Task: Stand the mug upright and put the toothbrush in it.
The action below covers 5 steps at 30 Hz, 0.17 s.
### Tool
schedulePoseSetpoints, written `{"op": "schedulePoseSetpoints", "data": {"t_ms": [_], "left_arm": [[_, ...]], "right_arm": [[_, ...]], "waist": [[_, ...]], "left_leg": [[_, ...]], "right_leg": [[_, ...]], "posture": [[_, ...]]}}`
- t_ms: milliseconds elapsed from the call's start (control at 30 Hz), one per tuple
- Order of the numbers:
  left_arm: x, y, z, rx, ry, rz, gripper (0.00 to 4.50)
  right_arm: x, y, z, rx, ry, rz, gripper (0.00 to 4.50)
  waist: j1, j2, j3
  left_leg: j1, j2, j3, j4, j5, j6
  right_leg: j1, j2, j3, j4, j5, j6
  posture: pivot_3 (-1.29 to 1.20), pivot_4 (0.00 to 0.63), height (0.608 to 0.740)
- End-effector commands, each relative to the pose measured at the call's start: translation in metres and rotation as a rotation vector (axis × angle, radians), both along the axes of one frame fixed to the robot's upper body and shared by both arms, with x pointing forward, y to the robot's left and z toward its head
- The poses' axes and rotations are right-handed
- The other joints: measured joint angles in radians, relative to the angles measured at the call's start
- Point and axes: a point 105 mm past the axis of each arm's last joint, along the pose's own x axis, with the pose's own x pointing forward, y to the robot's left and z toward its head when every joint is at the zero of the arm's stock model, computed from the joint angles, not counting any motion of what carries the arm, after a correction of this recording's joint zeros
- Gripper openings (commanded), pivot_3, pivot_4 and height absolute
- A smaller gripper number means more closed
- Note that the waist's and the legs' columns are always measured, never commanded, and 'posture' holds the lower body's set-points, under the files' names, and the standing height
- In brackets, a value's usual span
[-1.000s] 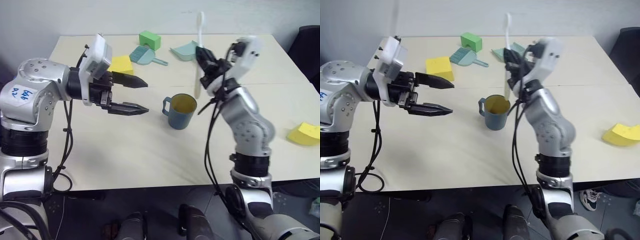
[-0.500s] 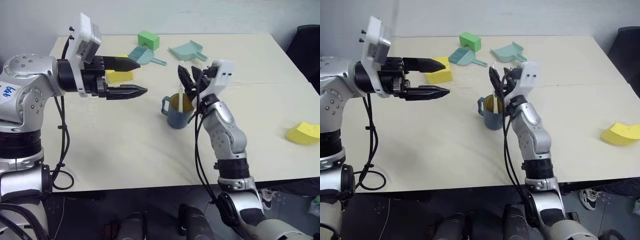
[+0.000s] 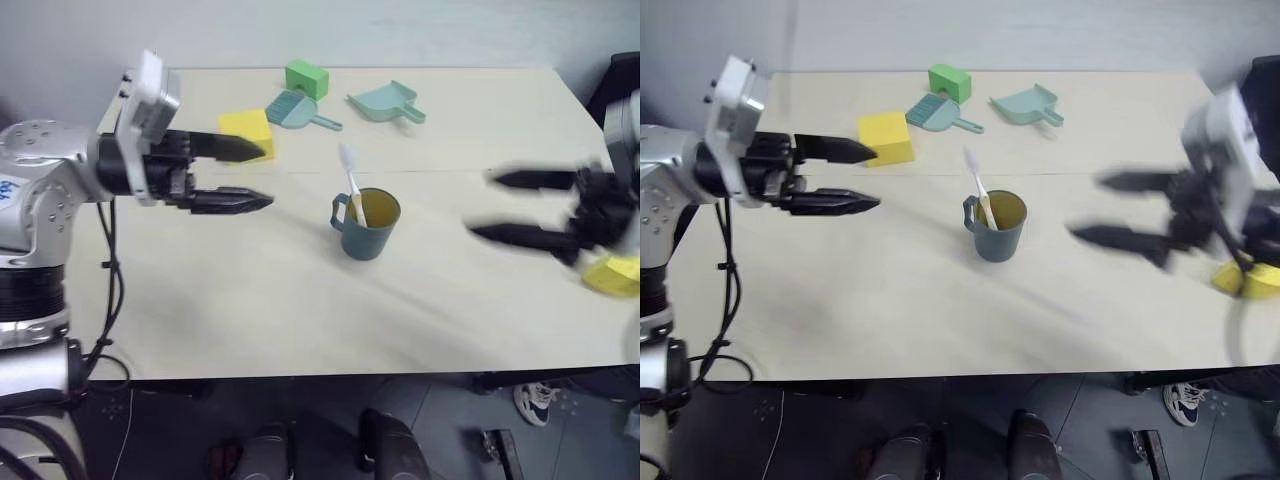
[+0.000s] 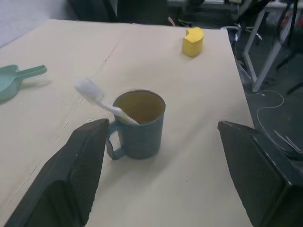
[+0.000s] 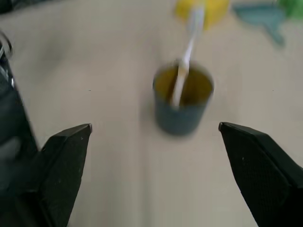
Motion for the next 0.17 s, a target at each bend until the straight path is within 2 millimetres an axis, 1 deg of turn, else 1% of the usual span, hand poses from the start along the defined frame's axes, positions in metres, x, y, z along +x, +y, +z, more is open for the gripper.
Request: {"op": "schedulePoseSetpoints", "data": {"t_ms": [33, 67, 167], "left_arm": [[-0.011, 0.03, 0.005, 0.057, -0.021, 0.024, 3.87], [-0.012, 0.037, 0.004, 0.064, -0.014, 0.038, 3.87], [-0.011, 0.051, 0.006, 0.06, -0.011, 0.091, 3.87]], "right_arm": [[-0.004, -0.032, 0.016, -0.024, -0.006, -0.045, 4.47], [-0.004, -0.037, 0.016, -0.02, 0.003, -0.058, 4.47], [-0.005, -0.04, 0.011, -0.022, 0.001, -0.05, 4.47]], "waist": [[-0.005, -0.001, 0.0], [-0.005, 0.0, 0.0], [-0.003, -0.001, 0.0]], "left_leg": [[0.001, 0.0, 0.004, 0.001, 0.0, 0.0], [0.001, 0.0, 0.006, 0.002, 0.0, 0.001], [0.003, 0.0, 0.007, 0.004, 0.0, 0.001]], "right_leg": [[0.0, 0.0, 0.003, -0.001, 0.0, 0.0], [0.0, -0.001, 0.005, -0.001, 0.0, 0.0], [0.0, -0.001, 0.006, 0.0, 0.0, 0.0]], "posture": [[0.0, 0.15, 0.74], [0.0, 0.15, 0.74], [0.0, 0.15, 0.74]]}}
